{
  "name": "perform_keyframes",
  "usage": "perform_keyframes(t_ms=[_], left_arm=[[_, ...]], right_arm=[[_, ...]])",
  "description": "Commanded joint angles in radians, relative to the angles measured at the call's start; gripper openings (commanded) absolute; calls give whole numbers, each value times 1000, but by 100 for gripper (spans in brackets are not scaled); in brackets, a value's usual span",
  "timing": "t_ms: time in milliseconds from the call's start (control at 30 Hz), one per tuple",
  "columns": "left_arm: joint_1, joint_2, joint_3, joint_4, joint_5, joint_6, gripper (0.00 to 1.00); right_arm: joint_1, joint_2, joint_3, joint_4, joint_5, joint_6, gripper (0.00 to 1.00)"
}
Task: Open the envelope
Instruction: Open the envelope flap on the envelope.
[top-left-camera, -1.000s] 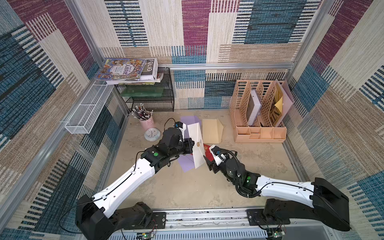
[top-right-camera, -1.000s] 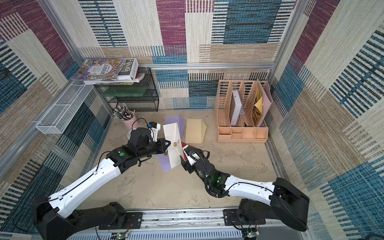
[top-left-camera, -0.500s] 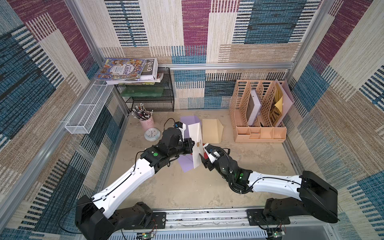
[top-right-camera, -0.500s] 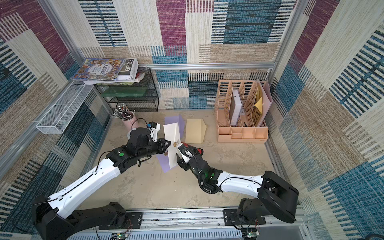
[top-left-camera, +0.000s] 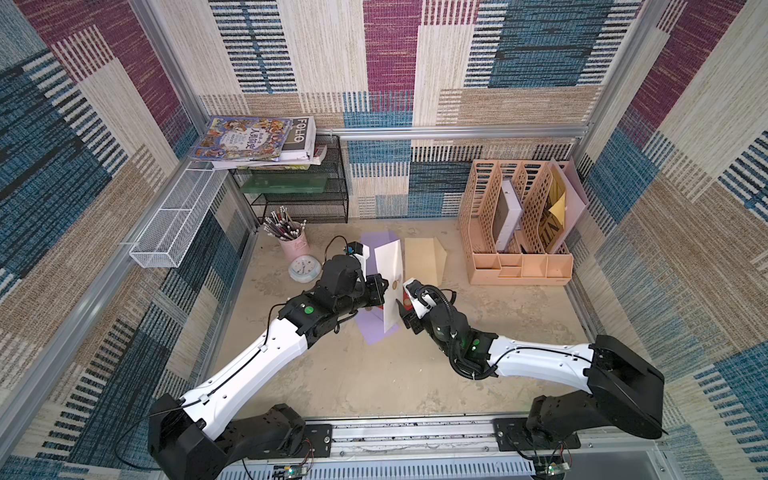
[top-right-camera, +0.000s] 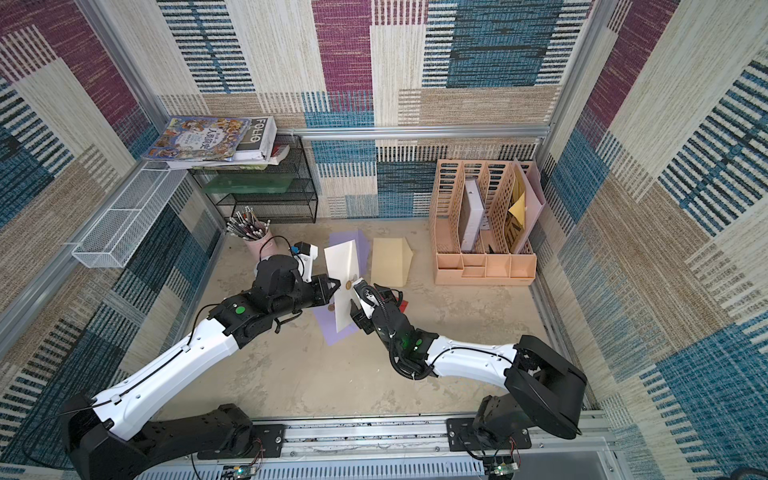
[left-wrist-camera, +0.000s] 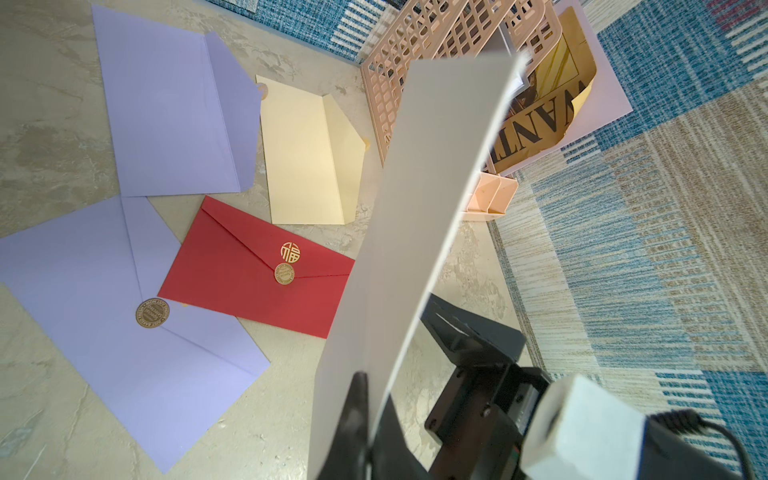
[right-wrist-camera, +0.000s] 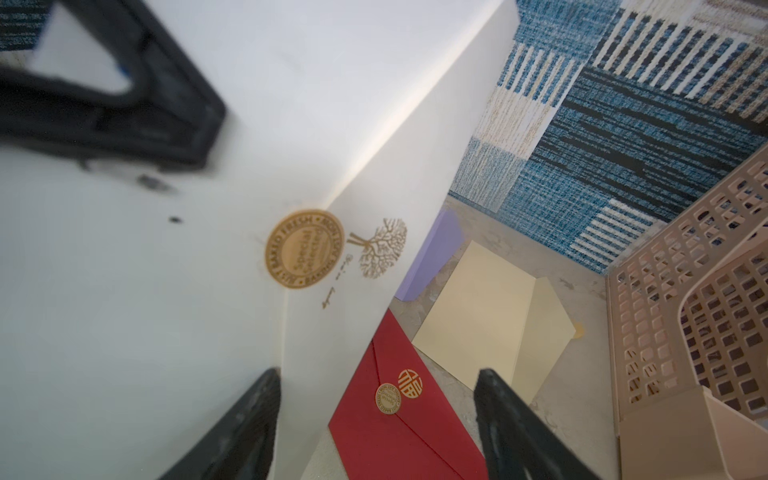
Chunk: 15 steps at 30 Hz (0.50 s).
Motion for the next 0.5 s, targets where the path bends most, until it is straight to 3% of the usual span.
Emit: perform_keyframes(t_ms=[0,467], left_arm=[[-2,-4,-6,-27,1,-16,0],[-4,11,-14,-17,-2,-71,0]], right_arm=[[-3,5,19,-30,84,27,75],[20,121,106,-36,222,24,75]])
